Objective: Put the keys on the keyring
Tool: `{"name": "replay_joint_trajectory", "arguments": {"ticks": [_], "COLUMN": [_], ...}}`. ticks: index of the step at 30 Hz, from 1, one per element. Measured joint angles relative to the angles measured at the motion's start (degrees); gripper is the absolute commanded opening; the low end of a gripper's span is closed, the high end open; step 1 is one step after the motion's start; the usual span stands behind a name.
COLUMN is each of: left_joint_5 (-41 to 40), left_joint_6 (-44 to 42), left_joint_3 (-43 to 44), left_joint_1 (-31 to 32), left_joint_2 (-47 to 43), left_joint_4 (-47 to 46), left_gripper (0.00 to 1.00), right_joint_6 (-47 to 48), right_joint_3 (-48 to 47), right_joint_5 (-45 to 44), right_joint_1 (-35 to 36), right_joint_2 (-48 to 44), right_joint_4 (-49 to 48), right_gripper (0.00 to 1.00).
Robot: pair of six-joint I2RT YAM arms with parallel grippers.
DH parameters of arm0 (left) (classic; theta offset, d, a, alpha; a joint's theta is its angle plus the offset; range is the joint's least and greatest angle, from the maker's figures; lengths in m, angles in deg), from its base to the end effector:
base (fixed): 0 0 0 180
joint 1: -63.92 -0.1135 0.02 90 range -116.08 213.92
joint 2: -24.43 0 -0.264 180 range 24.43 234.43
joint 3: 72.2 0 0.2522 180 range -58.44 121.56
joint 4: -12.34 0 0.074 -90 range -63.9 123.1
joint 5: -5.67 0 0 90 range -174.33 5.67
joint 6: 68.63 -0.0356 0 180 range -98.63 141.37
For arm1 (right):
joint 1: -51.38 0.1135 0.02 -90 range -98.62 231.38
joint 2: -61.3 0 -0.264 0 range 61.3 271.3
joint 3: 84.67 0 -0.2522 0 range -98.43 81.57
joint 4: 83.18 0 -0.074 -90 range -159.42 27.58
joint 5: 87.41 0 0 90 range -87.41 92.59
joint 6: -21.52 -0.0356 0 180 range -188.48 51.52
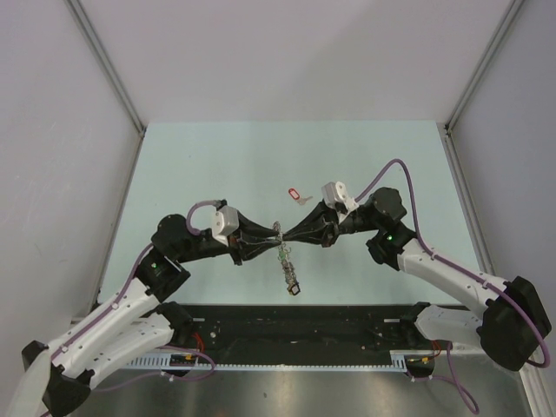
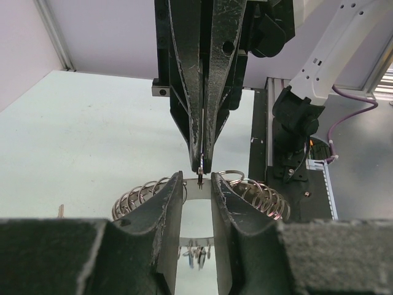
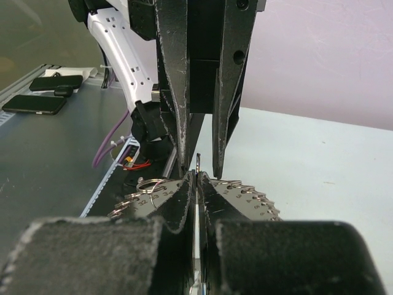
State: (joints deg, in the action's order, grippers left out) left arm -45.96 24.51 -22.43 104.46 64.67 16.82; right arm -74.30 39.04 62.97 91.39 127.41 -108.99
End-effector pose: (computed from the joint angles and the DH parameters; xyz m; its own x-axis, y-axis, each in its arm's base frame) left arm 0.1138 -0.1265 0.3348 0.0131 -0.0678 -0.9976 0.9817 0.1905 0.0000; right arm 0.1713 0.1842 0.3371 0.1128 0.1601 -0.9806 -0.9743 -0.1759 -0.1408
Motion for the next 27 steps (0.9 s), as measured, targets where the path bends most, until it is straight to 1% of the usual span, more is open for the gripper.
{"name": "replay_joint_trajectory", "arguments": {"ticks": [1,4,7,8,12,13,14,15,16,18,21,25,27], "left_joint_5": [0.0,0.0,0.0,-0.1,-0.2,-0.3,-0.5,-0.7,-1.2,-2.6,-5.3,-9.9,-12.2], "left_joint_6": [0.0,0.1,0.3,0.4,0.5,0.5,0.5,0.6,0.6,0.5,0.5,0.5,0.5], "left_joint_3": [0.0,0.0,0.1,0.1,0.1,0.1,0.1,0.2,0.2,0.2,0.2,0.2,0.2], "left_joint_1": [0.0,0.0,0.0,0.0,0.0,0.0,0.0,0.0,0.0,0.0,0.0,-0.1,-0.2], "left_joint_2": [0.1,0.4,0.6,0.7,0.7,0.7,0.7,0.7,0.7,0.6,0.4,-0.8,-1.6], "left_joint_4": [0.0,0.0,0.0,0.0,0.0,0.1,0.2,0.4,0.7,2.0,4.7,7.9,9.0], "left_gripper": [0.27,0.2,0.09,0.01,0.0,0.0,0.0,0.0,0.0,0.0,0.01,0.0,0.0], "right_joint_6": [0.1,0.5,0.6,0.8,1.2,1.3,1.3,1.4,1.4,1.4,1.8,3.5,4.2], "right_joint_3": [0.0,0.0,0.0,0.0,0.0,0.0,0.0,0.0,0.0,-0.1,-0.5,-4.0,-7.5], "right_joint_5": [0.0,0.0,-0.1,-0.2,-0.8,-1.0,-1.2,-1.4,-1.7,-2.9,-5.0,-11.1,-15.3], "right_joint_1": [0.0,0.0,0.2,0.2,0.3,0.3,0.3,0.3,0.3,0.0,-1.2,-3.9,-5.0], "right_joint_2": [0.0,0.0,0.0,0.0,0.0,0.0,0.0,0.0,0.0,-0.2,-1.1,-1.7,-0.5], "right_joint_4": [0.3,0.9,1.4,1.6,1.9,2.0,2.1,2.4,2.8,3.4,6.2,15.9,21.5], "right_gripper": [0.0,0.0,0.0,0.0,0.01,0.06,0.13,0.29,0.36,0.42,0.45,0.45,0.45]}}
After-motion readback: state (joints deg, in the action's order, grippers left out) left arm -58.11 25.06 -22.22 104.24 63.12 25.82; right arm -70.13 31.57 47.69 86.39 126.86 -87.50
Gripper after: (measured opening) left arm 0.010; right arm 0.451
